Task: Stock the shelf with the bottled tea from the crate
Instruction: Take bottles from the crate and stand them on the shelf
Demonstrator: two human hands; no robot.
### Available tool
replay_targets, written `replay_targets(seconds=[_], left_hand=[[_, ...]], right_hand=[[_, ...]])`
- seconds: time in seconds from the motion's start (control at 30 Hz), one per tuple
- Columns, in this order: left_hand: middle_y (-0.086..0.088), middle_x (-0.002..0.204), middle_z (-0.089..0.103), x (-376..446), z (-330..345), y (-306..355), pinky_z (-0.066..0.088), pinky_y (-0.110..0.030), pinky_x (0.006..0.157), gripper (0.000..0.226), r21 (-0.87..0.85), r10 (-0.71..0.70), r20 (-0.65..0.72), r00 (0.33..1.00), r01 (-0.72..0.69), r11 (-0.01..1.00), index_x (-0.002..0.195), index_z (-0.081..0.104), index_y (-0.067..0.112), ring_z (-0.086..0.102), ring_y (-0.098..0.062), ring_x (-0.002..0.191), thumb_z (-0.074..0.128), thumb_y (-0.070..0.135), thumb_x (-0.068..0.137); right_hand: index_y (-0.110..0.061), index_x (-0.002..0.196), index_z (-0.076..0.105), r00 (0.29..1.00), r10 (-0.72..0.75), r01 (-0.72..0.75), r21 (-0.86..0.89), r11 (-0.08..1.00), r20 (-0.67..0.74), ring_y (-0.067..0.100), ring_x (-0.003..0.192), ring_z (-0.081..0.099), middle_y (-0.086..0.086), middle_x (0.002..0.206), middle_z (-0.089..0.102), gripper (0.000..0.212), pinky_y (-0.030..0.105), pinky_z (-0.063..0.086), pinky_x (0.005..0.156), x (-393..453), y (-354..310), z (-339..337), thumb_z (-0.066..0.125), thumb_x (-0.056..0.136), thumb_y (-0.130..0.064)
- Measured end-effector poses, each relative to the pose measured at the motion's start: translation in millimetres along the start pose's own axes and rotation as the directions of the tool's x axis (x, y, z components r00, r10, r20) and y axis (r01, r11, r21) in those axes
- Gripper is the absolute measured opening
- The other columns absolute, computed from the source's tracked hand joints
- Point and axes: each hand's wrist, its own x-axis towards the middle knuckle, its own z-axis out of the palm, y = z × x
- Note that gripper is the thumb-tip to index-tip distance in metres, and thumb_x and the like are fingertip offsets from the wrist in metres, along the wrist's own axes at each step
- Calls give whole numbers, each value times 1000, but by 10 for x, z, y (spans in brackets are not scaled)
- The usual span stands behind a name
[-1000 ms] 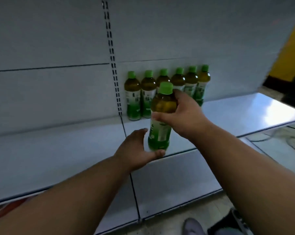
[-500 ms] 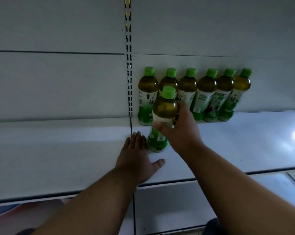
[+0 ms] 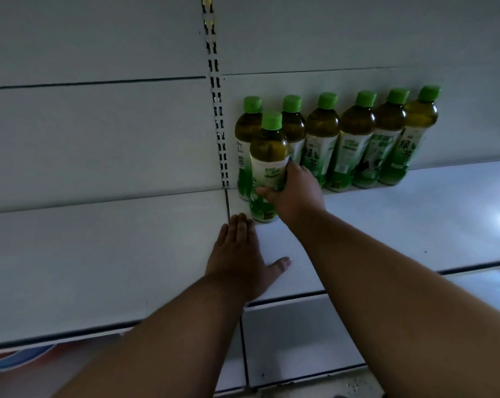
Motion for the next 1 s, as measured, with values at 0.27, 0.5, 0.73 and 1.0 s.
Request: replay_targets(seconds=[0.27, 0.5, 0.73, 1.0], left_hand=[[-11, 164, 14, -110, -317, 14, 14, -39, 119, 108, -105, 87, 105, 991, -76, 992, 157, 9, 11, 13, -26, 149, 41, 81, 81], [-1, 138, 50, -994, -581, 1008, 37, -37, 102, 73, -79, 429, 4, 903, -428, 900, 141, 46, 31, 42, -23, 126, 59, 71, 81], [-2, 135, 50, -2131, -280, 2105, 39, -41, 103, 72, -130, 695, 89, 714, -683, 719, 140, 44, 32, 43, -26, 127, 58, 71, 81], [-2, 136, 48, -2705, 602, 3093, 41, -44, 101, 77, -123, 826, 259, 501, -831, 543, 143, 39, 30, 43, -26, 125, 49, 75, 81]], right_hand=[[-19, 140, 41, 999, 23, -25, -66, 997, -39, 28, 122, 52, 8, 137, 50, 83, 45, 48, 99, -654, 210, -358, 82, 73, -46], [-26, 140, 39, 969, 246, -212, -519, 828, -4, 34, 127, 42, 10, 139, 44, 75, 49, 43, 99, -2167, 631, -1455, 71, 78, -53], [-25, 134, 42, 806, 571, -550, -548, 630, -153, 37, 122, 44, 13, 131, 44, 70, 49, 44, 97, -3959, 892, -2362, 68, 76, -55], [-23, 131, 45, 489, 830, -859, -313, 405, -268, 36, 120, 48, 13, 134, 47, 67, 44, 46, 92, -4935, 1819, -2481, 69, 77, -55]])
